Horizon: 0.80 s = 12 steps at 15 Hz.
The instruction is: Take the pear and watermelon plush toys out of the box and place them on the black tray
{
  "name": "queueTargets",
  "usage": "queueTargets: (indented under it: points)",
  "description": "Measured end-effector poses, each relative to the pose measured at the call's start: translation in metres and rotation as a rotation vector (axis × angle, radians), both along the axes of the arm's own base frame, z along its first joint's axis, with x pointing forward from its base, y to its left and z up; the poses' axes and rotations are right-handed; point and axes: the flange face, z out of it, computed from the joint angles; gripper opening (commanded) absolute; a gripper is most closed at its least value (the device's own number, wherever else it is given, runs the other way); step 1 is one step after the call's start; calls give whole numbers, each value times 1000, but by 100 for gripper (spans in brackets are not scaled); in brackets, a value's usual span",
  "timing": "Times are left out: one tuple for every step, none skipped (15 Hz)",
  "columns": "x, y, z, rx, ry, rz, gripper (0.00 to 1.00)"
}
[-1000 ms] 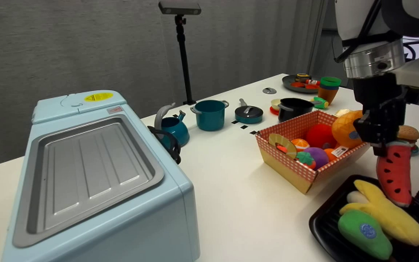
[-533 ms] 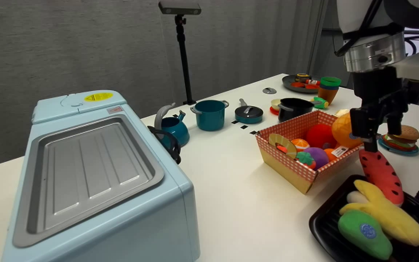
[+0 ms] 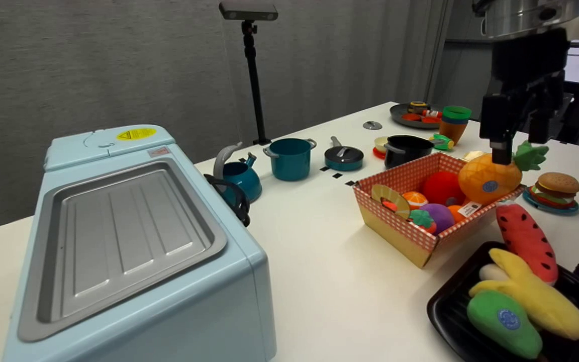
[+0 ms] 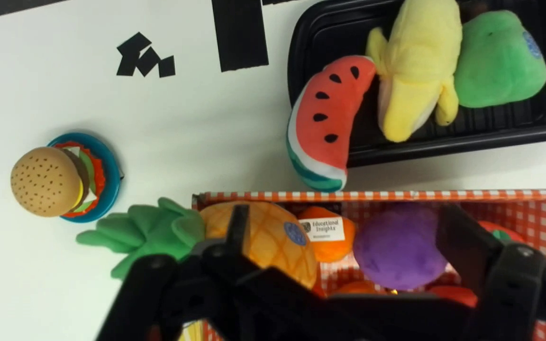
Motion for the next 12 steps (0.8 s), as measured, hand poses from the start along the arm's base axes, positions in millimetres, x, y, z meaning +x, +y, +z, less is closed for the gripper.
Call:
queueTargets:
  points:
    - [0, 3, 12, 3, -24, 6, 100]
    - [1, 6, 24, 5, -50, 12, 100]
    - [1, 9, 35, 8, -77, 18, 100]
    - [0, 12, 46, 10, -102, 24, 100]
    - [-1, 14, 55, 12, -125, 29, 100]
    - [-3, 16, 64, 15, -147, 34, 100]
    - [-4, 18, 71, 17, -166, 39, 100]
    - [-6, 20, 78, 19, -185, 43, 100]
    - [-8, 22, 83, 20, -201, 47, 100]
    - [-10, 23, 88, 21, -215, 51, 100]
    - [-12, 25, 92, 22, -225, 54, 100]
    - [-14, 25, 94, 22, -229, 56, 100]
